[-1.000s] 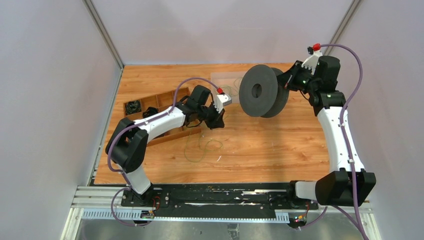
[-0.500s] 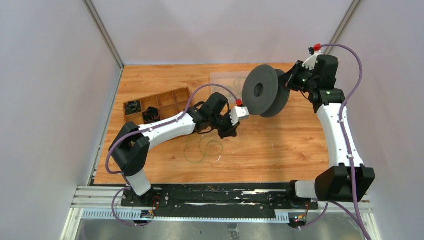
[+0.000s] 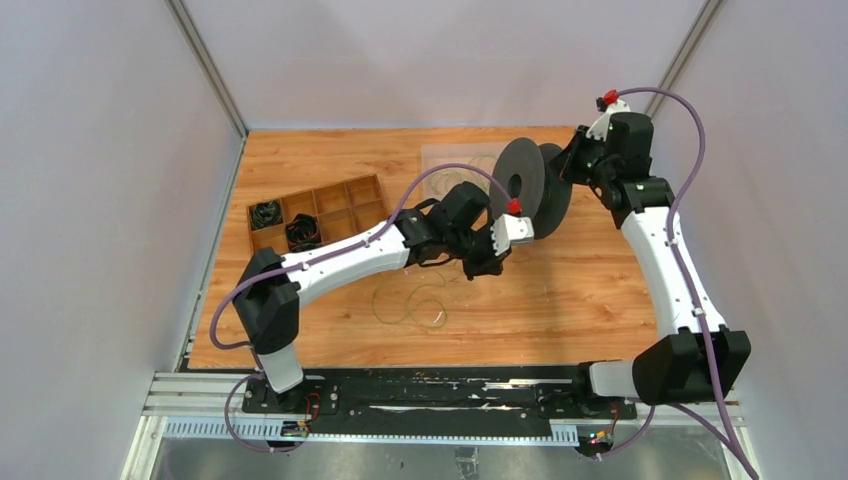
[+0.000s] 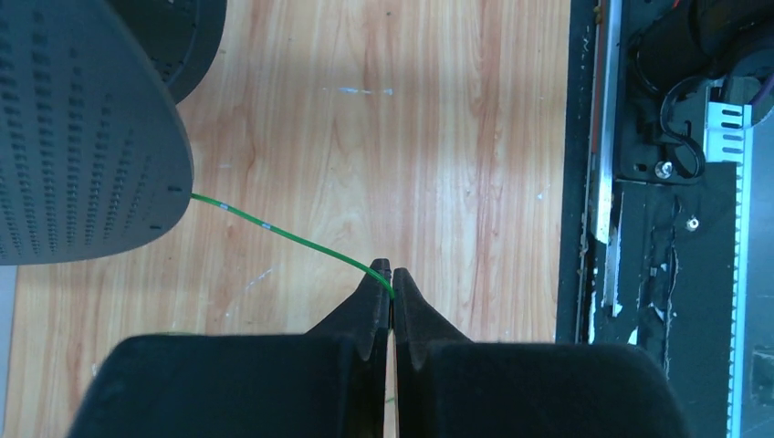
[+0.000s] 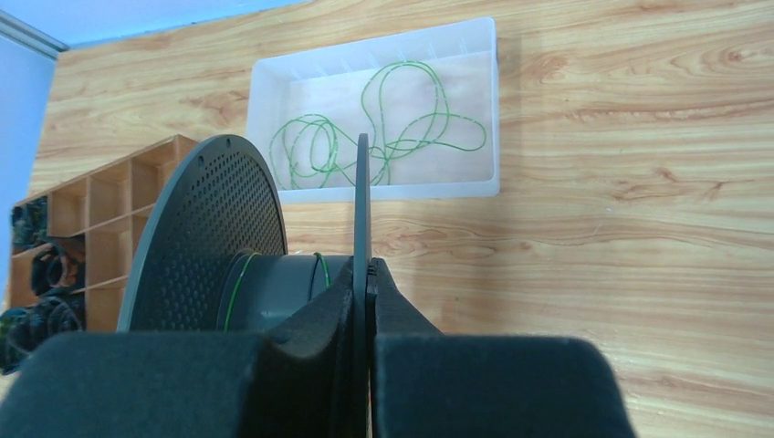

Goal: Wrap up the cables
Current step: Wrap the cable around the cable reel.

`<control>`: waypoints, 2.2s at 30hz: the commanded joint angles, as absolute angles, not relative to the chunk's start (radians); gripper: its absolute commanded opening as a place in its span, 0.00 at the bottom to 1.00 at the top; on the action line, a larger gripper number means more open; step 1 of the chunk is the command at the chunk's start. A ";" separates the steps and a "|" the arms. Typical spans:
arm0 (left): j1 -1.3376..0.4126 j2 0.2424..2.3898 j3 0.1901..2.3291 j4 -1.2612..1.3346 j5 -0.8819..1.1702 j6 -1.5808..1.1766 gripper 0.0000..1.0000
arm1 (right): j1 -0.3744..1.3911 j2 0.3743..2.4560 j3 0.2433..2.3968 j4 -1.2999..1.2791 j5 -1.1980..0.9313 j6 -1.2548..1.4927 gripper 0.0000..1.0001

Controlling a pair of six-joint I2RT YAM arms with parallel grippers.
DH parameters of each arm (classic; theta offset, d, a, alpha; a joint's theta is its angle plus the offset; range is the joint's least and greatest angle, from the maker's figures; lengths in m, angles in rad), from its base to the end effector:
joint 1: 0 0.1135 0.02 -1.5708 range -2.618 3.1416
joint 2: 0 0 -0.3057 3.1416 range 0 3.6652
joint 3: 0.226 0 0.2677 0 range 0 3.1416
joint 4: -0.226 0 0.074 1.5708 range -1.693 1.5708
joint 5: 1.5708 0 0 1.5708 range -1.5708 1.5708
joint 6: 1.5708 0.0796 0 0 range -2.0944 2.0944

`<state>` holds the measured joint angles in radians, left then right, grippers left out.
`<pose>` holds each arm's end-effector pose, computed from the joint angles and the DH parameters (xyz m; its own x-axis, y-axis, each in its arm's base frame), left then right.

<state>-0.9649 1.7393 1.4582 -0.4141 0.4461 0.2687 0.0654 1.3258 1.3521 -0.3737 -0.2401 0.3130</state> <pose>0.2283 -0.3899 0.3067 -0.1047 0.5717 -0.8137 0.9937 0.0930 -0.0626 0.3454 0.0416 0.4254 -0.4115 0.2728 -0.8696 -0.1681 0.9151 0.3666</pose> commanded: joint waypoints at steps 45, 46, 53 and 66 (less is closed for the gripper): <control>-0.996 1.883 2.090 -0.795 0.113 0.281 0.05 | 0.339 1.289 1.184 -0.216 -0.018 -0.033 0.01; -0.994 1.886 2.097 -0.796 0.092 0.286 0.05 | 0.341 1.288 1.182 -0.215 -0.022 -0.035 0.01; -0.965 1.897 2.115 -0.796 -0.014 0.287 0.05 | 0.343 1.270 1.157 -0.206 -0.079 -0.045 0.01; -0.907 1.865 2.051 -0.791 -0.007 0.275 0.08 | 0.335 1.254 1.154 -0.204 -0.119 -0.056 0.01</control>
<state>-0.9489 1.9079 2.0663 -0.8162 0.0448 0.2733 0.3347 1.2861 1.1671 -0.1879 -0.1062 -0.0090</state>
